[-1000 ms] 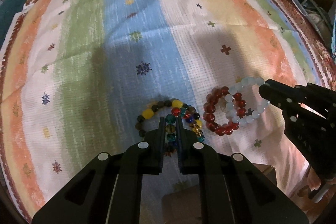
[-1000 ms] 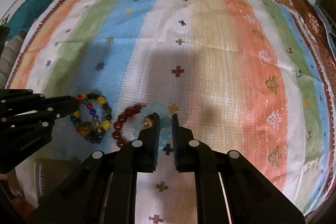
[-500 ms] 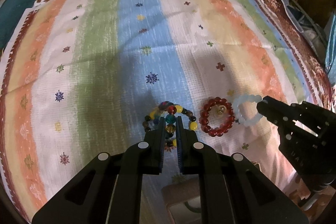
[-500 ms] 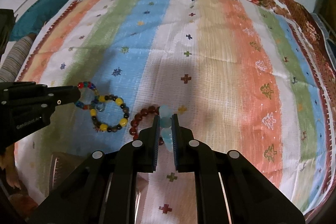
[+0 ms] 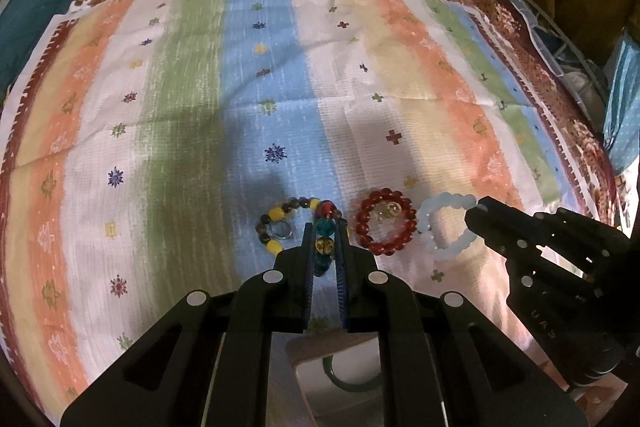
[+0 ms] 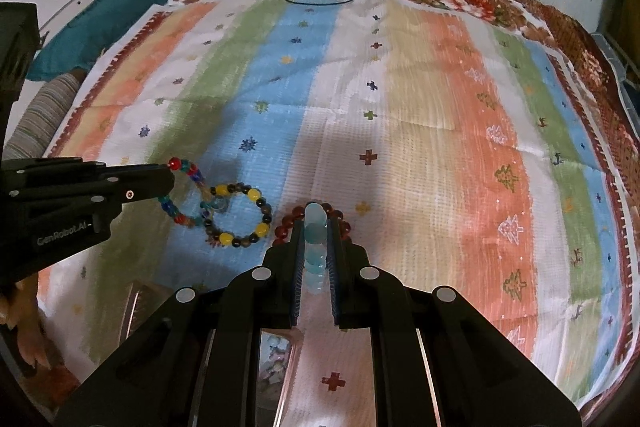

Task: Organize jewelry
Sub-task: 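Lift both bracelets and lower them into the silver tin, opening both tools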

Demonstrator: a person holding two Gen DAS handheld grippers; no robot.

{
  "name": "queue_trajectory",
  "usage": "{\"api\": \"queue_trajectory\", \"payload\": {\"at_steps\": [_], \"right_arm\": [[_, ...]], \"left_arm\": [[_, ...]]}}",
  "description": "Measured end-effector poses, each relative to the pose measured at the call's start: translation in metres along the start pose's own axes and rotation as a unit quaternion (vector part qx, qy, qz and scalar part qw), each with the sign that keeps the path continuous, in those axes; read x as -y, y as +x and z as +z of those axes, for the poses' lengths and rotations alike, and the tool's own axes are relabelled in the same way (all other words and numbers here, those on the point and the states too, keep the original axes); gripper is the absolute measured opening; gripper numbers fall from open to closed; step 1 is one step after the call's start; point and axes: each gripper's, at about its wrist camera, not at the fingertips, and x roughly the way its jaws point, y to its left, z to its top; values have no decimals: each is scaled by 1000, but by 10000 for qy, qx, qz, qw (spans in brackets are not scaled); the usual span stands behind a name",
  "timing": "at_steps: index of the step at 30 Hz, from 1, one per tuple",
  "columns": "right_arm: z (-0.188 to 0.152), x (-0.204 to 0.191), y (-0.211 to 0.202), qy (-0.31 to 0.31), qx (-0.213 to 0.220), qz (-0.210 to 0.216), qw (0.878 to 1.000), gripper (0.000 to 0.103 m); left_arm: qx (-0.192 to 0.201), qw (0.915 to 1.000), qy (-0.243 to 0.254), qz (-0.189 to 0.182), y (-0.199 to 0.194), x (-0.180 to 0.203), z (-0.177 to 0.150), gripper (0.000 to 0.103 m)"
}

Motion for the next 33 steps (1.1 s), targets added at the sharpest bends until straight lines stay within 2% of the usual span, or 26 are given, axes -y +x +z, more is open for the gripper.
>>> {"api": "queue_trajectory", "payload": {"at_steps": [12, 20, 23, 33], "right_arm": [[-8, -6, -15, -17, 148, 1, 9999, 12], [-16, -11, -26, -33, 313, -79, 9995, 12], [-19, -14, -32, -60, 372, 85, 9993, 12], [-34, -27, -57, -199, 618, 291, 9975, 12]], "left_arm": [[179, 9995, 119, 242, -16, 8, -13, 9], [340, 9988, -10, 342, -32, 2, -23, 9], [437, 9981, 45, 423, -39, 5, -28, 9], [691, 9975, -82, 122, -68, 7, -49, 9]]}}
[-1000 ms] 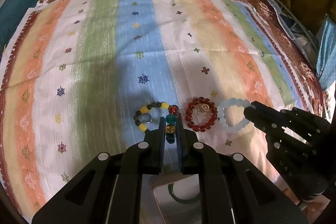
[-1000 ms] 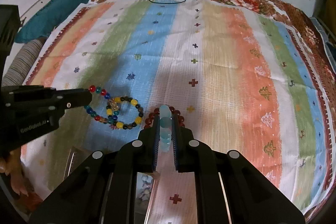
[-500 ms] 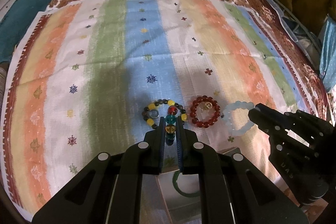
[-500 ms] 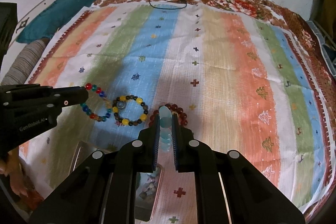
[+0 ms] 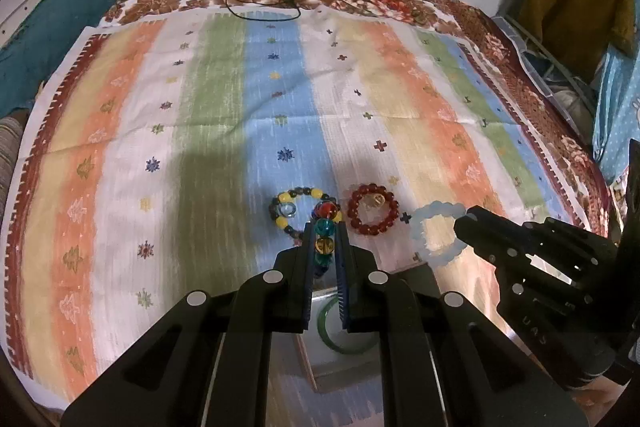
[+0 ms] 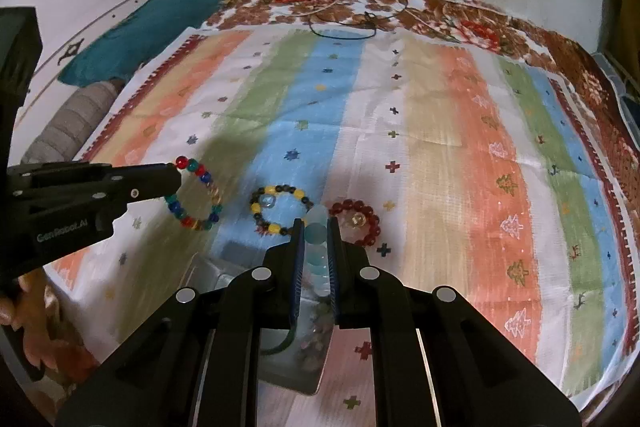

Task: Organize jewelry
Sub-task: 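Lift both bracelets and lower them into the silver tin, opening both tools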

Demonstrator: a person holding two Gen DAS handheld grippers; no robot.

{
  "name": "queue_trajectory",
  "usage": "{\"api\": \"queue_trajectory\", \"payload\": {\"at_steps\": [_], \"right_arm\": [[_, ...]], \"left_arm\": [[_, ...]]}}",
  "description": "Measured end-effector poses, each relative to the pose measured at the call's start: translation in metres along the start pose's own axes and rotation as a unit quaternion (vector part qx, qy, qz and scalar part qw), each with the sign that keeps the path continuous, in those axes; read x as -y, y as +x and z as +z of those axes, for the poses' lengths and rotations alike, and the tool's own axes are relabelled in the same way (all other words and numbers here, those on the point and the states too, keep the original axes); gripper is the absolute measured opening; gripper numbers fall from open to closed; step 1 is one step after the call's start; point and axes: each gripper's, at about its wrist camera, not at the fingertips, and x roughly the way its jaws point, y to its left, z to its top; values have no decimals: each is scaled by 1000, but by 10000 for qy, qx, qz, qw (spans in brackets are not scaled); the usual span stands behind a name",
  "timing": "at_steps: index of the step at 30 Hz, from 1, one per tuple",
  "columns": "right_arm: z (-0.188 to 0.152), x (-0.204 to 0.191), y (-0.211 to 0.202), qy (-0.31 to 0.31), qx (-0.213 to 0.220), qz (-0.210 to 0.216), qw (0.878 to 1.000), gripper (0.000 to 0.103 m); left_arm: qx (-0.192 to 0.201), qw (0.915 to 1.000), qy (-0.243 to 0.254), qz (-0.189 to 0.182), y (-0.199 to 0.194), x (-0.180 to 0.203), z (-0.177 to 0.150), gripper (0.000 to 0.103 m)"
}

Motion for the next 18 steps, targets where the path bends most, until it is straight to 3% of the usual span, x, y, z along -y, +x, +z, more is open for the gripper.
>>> {"api": "queue_trajectory", "payload": {"at_steps": [18], "right_arm": [[-29, -17, -23, -183, 51, 161, 9997, 12]], "left_arm": [[159, 9989, 422, 138, -22, 29, -40, 9]]}}
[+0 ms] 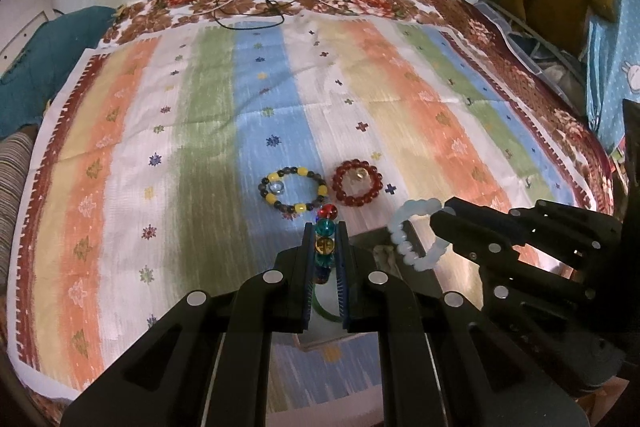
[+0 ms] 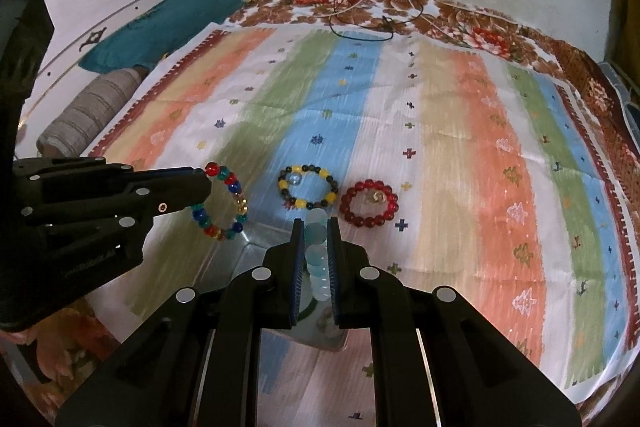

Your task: Organize jewelry

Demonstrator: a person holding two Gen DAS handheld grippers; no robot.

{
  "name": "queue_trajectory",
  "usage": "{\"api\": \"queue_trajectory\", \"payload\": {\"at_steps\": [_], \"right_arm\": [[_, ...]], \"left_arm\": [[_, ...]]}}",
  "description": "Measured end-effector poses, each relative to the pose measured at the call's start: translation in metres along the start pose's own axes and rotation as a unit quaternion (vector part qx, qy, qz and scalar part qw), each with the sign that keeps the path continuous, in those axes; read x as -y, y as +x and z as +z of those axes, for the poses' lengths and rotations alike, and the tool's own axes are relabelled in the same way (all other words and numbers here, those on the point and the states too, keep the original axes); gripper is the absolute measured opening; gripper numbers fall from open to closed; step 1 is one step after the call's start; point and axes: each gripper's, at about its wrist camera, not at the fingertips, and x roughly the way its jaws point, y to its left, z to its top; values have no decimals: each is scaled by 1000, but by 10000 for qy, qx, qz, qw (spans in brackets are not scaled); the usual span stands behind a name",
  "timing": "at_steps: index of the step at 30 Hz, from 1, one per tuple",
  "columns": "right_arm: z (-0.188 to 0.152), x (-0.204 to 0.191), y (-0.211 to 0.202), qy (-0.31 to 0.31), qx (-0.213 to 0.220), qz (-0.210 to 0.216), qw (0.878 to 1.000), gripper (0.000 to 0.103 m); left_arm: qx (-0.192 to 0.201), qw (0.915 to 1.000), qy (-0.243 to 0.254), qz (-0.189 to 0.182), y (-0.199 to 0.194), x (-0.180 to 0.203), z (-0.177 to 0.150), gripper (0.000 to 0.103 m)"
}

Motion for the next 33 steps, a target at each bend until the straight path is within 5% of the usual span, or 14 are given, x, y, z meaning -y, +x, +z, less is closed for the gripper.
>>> {"api": "queue_trajectory", "payload": {"at_steps": [5, 8, 18, 33], "right_arm": [[-8, -3, 3, -81, -184, 86, 9998, 13], [-10, -5, 5, -178, -216, -123, 9995, 47], [0, 27, 16, 343, -371, -267, 9984, 57], [19, 48, 44, 630, -628, -332, 9955, 75]], "left_arm": [[-95, 10000, -26, -12, 4, 1, -5, 11], [-58, 9999, -89, 134, 4, -3, -4, 22], [-238, 9967, -658, 400, 20, -33, 6, 57], [-801, 9929, -733, 485, 70, -51, 24, 83]]}}
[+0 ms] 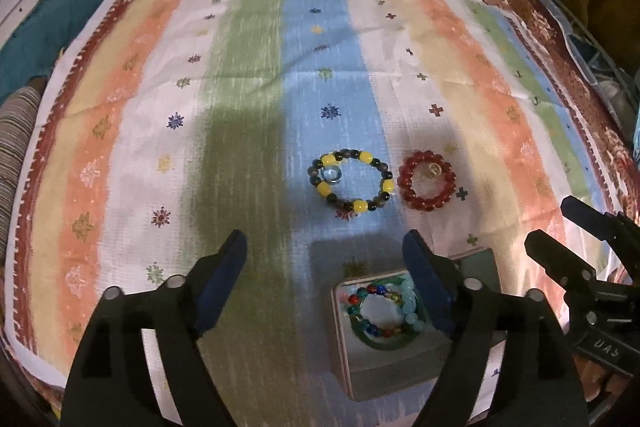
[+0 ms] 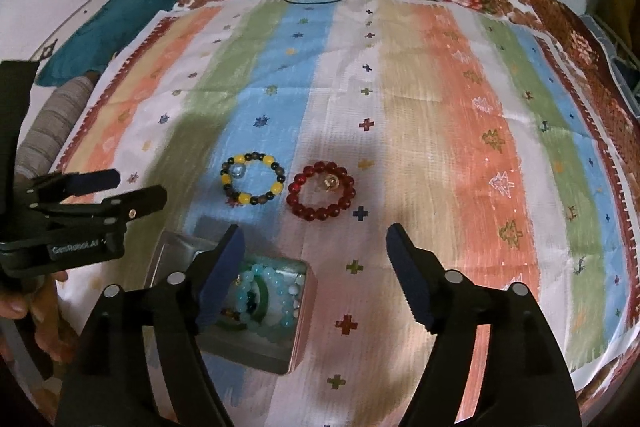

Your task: Organize jewelry

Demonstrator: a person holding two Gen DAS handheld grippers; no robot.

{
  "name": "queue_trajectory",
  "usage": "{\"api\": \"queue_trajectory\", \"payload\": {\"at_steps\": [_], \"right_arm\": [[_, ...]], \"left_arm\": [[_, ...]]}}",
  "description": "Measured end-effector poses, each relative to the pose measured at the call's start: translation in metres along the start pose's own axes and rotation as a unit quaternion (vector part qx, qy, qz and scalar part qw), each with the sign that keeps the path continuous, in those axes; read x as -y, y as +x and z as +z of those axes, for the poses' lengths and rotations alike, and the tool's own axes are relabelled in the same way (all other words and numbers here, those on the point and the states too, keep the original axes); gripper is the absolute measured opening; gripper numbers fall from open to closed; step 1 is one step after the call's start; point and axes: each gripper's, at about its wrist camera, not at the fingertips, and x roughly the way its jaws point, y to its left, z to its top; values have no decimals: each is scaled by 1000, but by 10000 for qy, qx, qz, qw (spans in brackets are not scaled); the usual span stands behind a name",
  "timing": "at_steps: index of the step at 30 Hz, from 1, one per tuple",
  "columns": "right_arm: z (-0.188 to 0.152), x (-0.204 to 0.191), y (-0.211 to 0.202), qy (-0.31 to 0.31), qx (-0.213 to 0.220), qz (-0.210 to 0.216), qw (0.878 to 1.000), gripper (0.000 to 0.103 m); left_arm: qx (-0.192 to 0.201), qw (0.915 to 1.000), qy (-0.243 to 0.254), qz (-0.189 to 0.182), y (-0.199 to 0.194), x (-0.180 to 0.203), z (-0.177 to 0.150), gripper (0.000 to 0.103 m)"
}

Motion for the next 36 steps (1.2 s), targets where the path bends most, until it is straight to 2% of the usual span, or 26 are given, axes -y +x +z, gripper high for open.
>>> {"api": "queue_trajectory", "payload": {"at_steps": [8, 13, 22, 36], "right_arm": [[8, 9, 33, -33, -362, -202, 9991, 79], [13, 15, 46, 112, -514, -193, 9984, 79], [17, 12, 62, 9, -676, -238, 9974, 79], [22, 18, 86, 114, -828, -381, 9958, 79]], "left_arm": [[-372, 9984, -426, -39, 36, -16, 13, 84], [-452, 9983, -371, -21, 51, -15, 20, 84], [-578, 9983, -100, 40, 69, -5, 28, 84], [-733, 9972, 2, 128, 87, -2, 34, 83]]}}
